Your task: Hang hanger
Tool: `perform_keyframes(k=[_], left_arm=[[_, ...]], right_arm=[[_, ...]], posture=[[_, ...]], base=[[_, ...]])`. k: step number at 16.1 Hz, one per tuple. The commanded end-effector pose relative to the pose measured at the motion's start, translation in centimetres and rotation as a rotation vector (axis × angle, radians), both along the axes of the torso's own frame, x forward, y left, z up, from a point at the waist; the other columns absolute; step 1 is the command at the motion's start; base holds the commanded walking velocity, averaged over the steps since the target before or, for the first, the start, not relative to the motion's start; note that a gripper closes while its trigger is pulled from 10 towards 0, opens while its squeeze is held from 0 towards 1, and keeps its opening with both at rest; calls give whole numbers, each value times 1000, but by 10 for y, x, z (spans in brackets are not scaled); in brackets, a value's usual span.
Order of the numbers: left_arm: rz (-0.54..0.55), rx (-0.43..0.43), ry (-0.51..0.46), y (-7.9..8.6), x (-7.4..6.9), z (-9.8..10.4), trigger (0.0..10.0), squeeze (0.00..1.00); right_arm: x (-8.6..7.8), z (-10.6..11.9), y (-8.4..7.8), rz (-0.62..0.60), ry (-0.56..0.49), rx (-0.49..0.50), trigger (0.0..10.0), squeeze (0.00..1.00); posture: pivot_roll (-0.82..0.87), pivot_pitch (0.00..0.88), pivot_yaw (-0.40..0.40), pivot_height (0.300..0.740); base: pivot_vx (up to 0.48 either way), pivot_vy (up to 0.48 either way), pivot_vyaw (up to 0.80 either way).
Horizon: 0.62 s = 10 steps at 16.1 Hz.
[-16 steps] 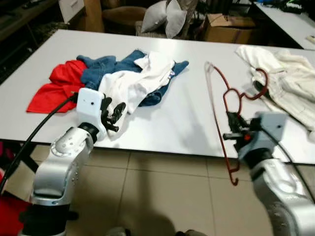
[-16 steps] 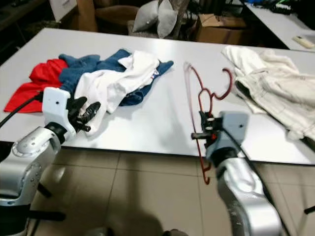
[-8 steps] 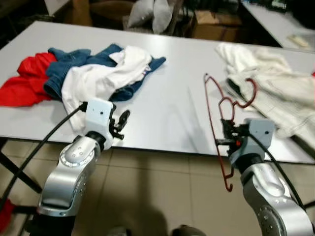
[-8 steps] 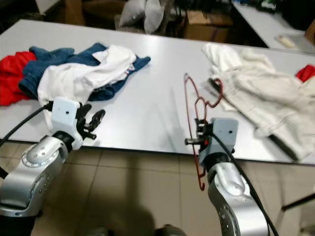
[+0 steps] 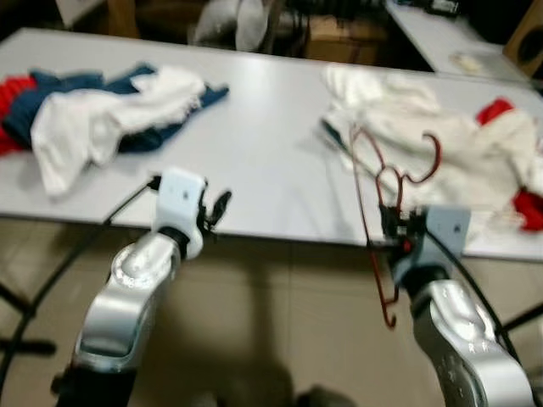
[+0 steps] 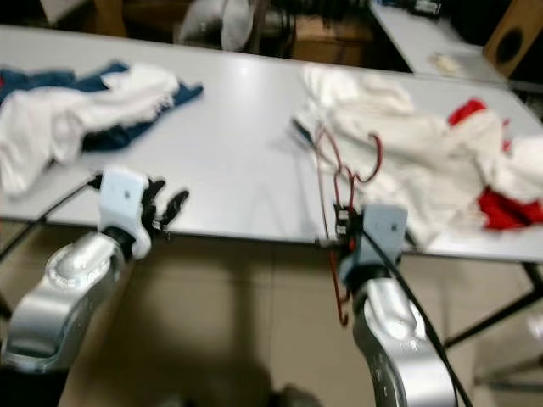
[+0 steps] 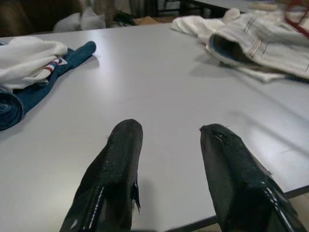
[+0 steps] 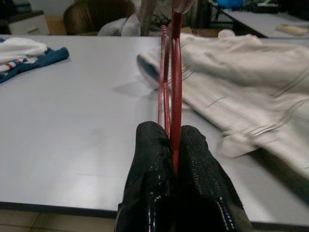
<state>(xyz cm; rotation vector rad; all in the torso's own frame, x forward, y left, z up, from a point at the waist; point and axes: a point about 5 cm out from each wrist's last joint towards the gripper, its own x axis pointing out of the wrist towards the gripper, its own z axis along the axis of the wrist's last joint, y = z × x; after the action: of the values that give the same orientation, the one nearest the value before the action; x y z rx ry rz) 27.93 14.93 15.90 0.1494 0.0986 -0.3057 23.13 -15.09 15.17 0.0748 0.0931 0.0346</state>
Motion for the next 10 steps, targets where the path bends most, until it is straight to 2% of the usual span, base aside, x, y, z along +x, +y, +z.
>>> perform_keyframes(k=[1, 8, 10], left_arm=[[-23, -2, -12, -6, 1, 3, 10000, 0], [-33, 4, -21, -7, 2, 4, 10000, 0], [-36, 4, -22, -8, 1, 3, 10000, 0]], right_arm=[[0, 3, -6, -25, -12, -28, 10000, 0], [1, 4, -5, -25, -9, -13, 10000, 0], [1, 2, -5, -29, -4, -28, 10000, 0]], posture=[[-23, 82, -26, 740], [-22, 74, -27, 740], [-23, 64, -34, 740]], base=[[0, -461, 0], [0, -426, 0], [0, 0, 0]])
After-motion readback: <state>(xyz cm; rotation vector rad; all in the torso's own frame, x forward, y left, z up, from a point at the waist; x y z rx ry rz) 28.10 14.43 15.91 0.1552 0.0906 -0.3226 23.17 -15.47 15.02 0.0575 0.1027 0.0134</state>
